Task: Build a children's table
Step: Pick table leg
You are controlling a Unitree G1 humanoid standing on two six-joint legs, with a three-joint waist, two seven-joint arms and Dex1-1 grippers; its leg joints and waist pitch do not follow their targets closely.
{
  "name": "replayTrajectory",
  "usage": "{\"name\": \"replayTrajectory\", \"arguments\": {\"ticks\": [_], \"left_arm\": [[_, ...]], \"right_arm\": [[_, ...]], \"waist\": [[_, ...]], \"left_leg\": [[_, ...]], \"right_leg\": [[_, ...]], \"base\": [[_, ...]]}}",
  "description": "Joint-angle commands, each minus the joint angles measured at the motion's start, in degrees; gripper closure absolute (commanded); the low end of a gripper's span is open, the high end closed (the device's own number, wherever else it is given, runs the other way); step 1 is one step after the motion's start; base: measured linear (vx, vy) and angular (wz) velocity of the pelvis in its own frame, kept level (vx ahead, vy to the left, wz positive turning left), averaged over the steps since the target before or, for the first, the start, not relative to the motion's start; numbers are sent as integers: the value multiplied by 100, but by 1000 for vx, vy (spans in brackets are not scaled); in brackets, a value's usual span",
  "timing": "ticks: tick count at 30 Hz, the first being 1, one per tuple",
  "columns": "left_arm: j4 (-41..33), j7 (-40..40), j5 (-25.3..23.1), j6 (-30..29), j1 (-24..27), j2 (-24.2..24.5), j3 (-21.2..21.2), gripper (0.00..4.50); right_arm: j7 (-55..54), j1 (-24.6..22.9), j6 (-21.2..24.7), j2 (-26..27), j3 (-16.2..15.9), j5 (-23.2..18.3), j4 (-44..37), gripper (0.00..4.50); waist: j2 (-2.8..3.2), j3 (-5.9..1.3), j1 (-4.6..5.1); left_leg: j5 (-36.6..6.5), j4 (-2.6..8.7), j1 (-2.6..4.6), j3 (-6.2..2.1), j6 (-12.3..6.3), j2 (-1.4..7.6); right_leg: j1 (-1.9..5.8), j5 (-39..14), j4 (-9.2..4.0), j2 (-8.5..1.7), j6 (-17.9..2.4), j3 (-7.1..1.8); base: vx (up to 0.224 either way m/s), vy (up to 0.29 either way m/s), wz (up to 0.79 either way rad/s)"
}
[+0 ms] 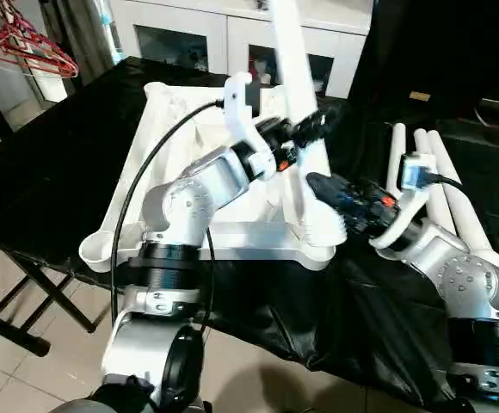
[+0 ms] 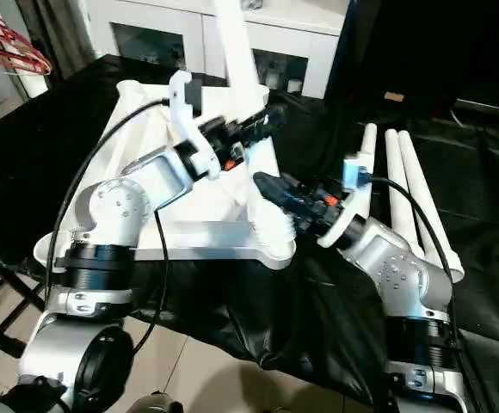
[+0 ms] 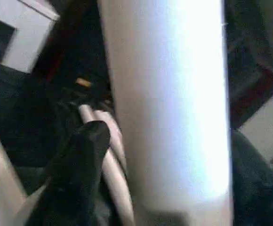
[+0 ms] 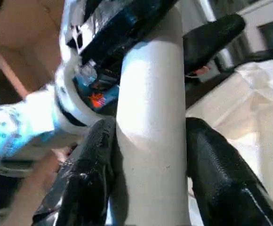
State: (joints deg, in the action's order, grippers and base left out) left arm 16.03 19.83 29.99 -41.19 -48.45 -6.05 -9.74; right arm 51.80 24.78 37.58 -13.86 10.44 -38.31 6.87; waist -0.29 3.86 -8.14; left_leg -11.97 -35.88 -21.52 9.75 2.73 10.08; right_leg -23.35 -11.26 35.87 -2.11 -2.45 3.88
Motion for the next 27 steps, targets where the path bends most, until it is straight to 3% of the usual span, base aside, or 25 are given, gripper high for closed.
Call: {"name": "replayTrajectory", "arguments": {"ticks": [1, 5, 6, 10, 11, 14, 16, 19, 21, 24, 27], "left_arm": [[-36, -391, -252, 190, -113, -50, 10, 138], [-21, -755, -410, 385, -127, -124, -11, 168], [-39, -841, -423, 415, -125, -149, -20, 182], [-257, -663, -270, 354, -28, -175, 72, 213], [-257, -663, -270, 354, -28, -175, 72, 225], [-514, 148, -417, 462, 88, 111, 626, 236], [-552, 271, -410, 490, 109, 145, 709, 248], [-657, 829, -217, 454, 139, 283, 907, 252], [-833, 1773, -13, 408, 201, 587, 1283, 259], [-900, 2273, 220, 317, 200, 692, 1301, 262], [-916, 2592, 317, 333, 193, 741, 1289, 262]], "right_arm": [[-149, 68, -230, 42, -92, 139, -275, 261], [-381, 70, -329, 100, -182, 281, -391, 261], [-439, 64, -379, 134, -213, 308, -439, 261], [-519, 13, -315, 225, -345, 297, -630, 261], [-519, 13, -315, 225, -345, 297, -630, 261], [-360, 14, -3, 91, -459, 209, -609, 261], [-311, 9, 35, 44, -491, 198, -596, 192], [-114, 48, 163, -112, -530, 119, -526, 186], [309, 186, 403, -406, -633, 29, -397, 157], [657, 227, 568, -588, -733, -68, -377, 152], [827, 244, 676, -680, -785, -135, -392, 152]], "waist": [[-8, -468, 6], [-10, -469, 20], [-36, -465, 19], [-12, -478, 10], [-30, -471, 15], [-19, -475, 5], [-28, -466, 13], [-54, -463, 2], [-57, -456, 2], [-93, -455, 4], [-92, -456, -3]], "left_leg": [[10, 368, 45, -133, -440, 317], [9, 379, 41, -143, -426, 328], [-23, 377, 42, -132, -438, 321], [50, 371, 40, -140, -463, 337], [44, 372, 40, -132, -478, 336], [138, 378, 41, -143, -538, 342], [110, 372, 33, -125, -543, 336], [61, 377, 42, -115, -527, 320], [-1, 385, 33, -114, -502, 326], [57, 378, 28, -102, -501, 324], [51, 374, 23, -97, -496, 321]], "right_leg": [[389, -528, -445, -624, -977, -324], [397, -457, -433, -634, -982, -319], [396, -474, -442, -634, -985, -322], [390, -299, -407, -651, -1040, -320], [385, -293, -413, -646, -1048, -322], [383, -260, -399, -648, -1024, -317], [382, -330, -403, -655, -1013, -324], [386, -455, -425, -653, -988, -324], [384, -596, -431, -657, -955, -324], [386, -560, -403, -659, -1000, -322], [393, -582, -409, -670, -1009, -322]], "base": [[0, 0, 0], [0, 0, 0], [0, 0, 0], [0, 0, 0], [0, 0, 0], [0, 0, 0], [0, 0, 0], [0, 0, 0], [0, 0, 0], [0, 0, 0], [0, 0, 0]]}}
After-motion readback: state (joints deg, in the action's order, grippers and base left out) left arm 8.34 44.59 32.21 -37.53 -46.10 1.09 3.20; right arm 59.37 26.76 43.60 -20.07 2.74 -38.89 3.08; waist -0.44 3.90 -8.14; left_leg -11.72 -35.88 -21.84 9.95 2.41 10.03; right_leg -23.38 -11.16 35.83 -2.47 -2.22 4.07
